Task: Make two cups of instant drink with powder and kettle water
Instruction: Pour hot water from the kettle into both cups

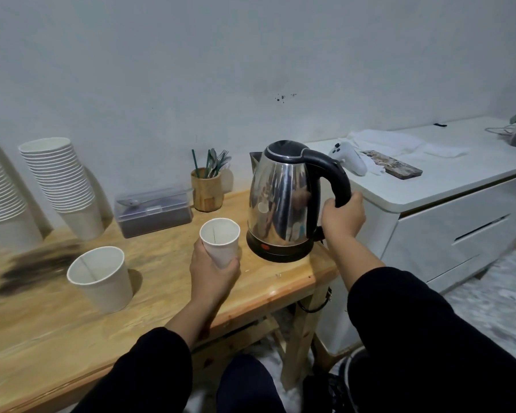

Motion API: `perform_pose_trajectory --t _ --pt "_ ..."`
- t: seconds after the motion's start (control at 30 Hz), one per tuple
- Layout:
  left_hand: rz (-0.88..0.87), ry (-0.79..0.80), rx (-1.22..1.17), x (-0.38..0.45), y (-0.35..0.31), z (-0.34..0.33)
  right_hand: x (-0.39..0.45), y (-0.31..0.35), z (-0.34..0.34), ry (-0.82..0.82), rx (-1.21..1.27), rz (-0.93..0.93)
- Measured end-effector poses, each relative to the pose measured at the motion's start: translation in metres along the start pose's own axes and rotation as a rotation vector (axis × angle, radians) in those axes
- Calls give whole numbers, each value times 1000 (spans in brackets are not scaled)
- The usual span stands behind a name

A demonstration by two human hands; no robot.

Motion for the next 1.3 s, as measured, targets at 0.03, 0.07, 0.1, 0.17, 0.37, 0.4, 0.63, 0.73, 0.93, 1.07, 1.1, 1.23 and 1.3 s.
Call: perform_pose_trajectory --t 0.03,0.07,0.1,0.17,0.37,0.4,0.63,0.73,0.93,1.07,1.1,1.23,1.3 --pt "1 1 0 0 1 -1 2 -2 -2 15 45 -67" --pt "1 1 -2 0 1 -1 3 -2 -5 25 89 -122" --pt "4 1 -5 0 2 -1 3 -2 -7 28 126 -165" --pt "9 -6 -9 1 4 -1 2 0 -9 19 173 -215" --pt "17 -13 -9 4 6 3 -3 3 -12 -27 233 -236" --pt "13 -17 -8 5 6 6 -3 5 -12 -33 231 -228" --pt "-6 -53 -6 12 12 33 -3 30 -14 -2 184 -129" --pt "-8 -43 -9 12 13 41 -5 44 -22 34 172 -72" --pt "-47 -25 -22 11 16 59 -11 84 -39 143 74 149" --pt "-39 -34 -42 8 21 68 -18 112 -45 194 5 290" --pt "-31 -33 -52 7 22 69 -20 119 -48 210 -7 327" --pt "-32 -24 -82 4 23 74 -29 145 -52 229 -63 461" --pt "-39 -28 -87 3 23 76 -32 153 -52 221 -89 521"
Point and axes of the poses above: each hand's wrist, its own x-axis towards the middle knuckle, its own z-axis out of the back of the hand, y = z × x, the point moved 7 cm from there along x, towards the middle knuckle, and after that the axes turned 12 degrees about -x, right-handed, at the moved point
